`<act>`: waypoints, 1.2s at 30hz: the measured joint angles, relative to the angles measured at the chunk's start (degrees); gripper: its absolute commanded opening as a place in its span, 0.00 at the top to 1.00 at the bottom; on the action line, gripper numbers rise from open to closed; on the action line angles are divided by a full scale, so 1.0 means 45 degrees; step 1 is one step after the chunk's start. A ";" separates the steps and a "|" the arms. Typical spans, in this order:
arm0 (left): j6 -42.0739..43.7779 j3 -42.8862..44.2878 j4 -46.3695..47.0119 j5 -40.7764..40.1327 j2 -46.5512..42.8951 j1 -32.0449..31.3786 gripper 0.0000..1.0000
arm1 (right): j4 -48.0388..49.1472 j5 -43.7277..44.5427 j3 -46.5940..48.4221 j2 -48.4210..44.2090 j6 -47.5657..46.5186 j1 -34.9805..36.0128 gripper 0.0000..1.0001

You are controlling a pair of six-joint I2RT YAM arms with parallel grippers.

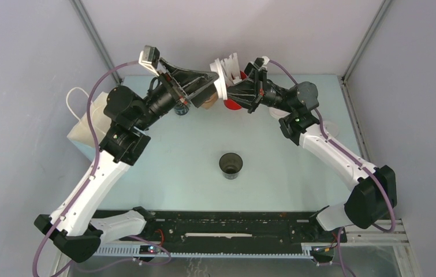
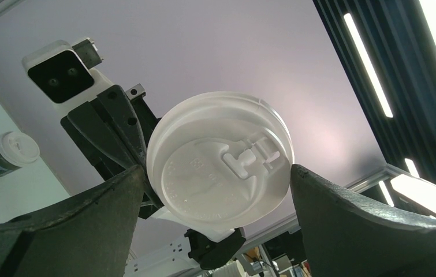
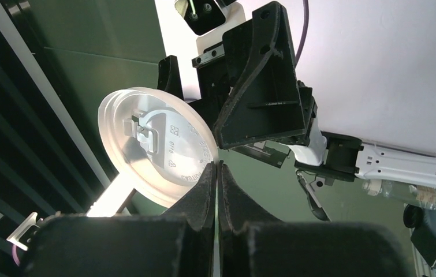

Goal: Pack the takeout coffee

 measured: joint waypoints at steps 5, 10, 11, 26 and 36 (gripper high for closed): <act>-0.0010 0.0000 0.0073 0.0204 -0.0005 0.0000 0.00 | -0.0015 0.0044 0.0000 0.0015 0.0000 0.0063 0.98; -0.0005 -0.0010 0.0053 0.0209 -0.0068 0.0000 0.00 | -0.0029 0.0049 0.0000 0.0015 -0.0005 0.0053 0.98; -0.0005 -0.0010 0.0039 0.0209 -0.0078 0.0000 0.00 | -0.0034 0.0049 0.0000 0.0015 -0.0005 0.0024 0.98; -0.0005 -0.0010 -0.0175 0.0209 -0.0189 0.0053 0.00 | -0.0335 -0.0015 0.0000 0.0010 -0.0005 -0.0369 0.98; -0.0005 -0.0010 -0.0262 0.0209 -0.0175 0.0063 0.00 | -0.0573 -0.0053 0.0000 0.0010 -0.0005 -0.0355 0.98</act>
